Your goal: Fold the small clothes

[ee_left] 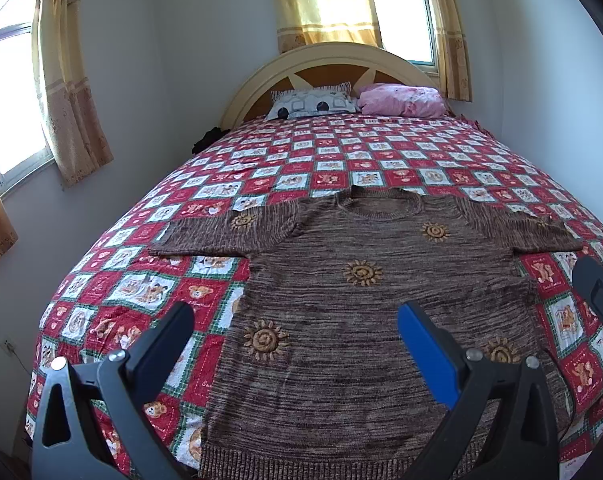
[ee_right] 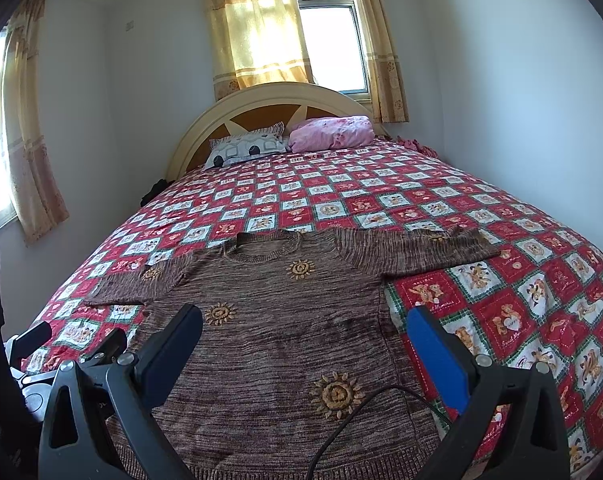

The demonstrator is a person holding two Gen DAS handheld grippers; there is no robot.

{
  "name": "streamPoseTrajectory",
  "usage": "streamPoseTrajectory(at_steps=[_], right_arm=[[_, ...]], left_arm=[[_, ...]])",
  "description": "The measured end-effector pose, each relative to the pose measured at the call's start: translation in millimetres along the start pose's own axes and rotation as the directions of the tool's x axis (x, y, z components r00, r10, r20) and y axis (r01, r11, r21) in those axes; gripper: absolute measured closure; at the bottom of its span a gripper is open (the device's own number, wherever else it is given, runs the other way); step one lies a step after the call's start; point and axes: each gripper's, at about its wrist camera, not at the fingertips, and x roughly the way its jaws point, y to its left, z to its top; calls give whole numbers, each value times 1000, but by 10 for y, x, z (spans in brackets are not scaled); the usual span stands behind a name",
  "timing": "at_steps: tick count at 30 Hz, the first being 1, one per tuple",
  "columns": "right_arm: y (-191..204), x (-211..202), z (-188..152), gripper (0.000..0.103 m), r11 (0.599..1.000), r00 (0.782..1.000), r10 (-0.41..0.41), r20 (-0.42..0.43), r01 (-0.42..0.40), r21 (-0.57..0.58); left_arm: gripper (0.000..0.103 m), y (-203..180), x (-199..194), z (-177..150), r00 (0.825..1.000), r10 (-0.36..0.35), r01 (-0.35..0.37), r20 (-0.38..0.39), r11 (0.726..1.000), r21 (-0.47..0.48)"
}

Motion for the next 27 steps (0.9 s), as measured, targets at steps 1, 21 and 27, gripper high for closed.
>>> streamPoseTrajectory(at_steps=[1,21,27], right_arm=[[-4,4,2,1,1000,1000,1,-1,-1,0],[-14,58,-1,1,1000,1000,2,-21,-2,-3],[-17,77,-9,1,1000,1000,-4,-27,4,-7]], left_arm=[[0,-6,3,-2,1000,-1,1,-2,1000,0],[0,-35,23,-33,1000,-6,6,-12,1000,6],[0,-31,49,-39,1000,-12,12,-22,1000,9]])
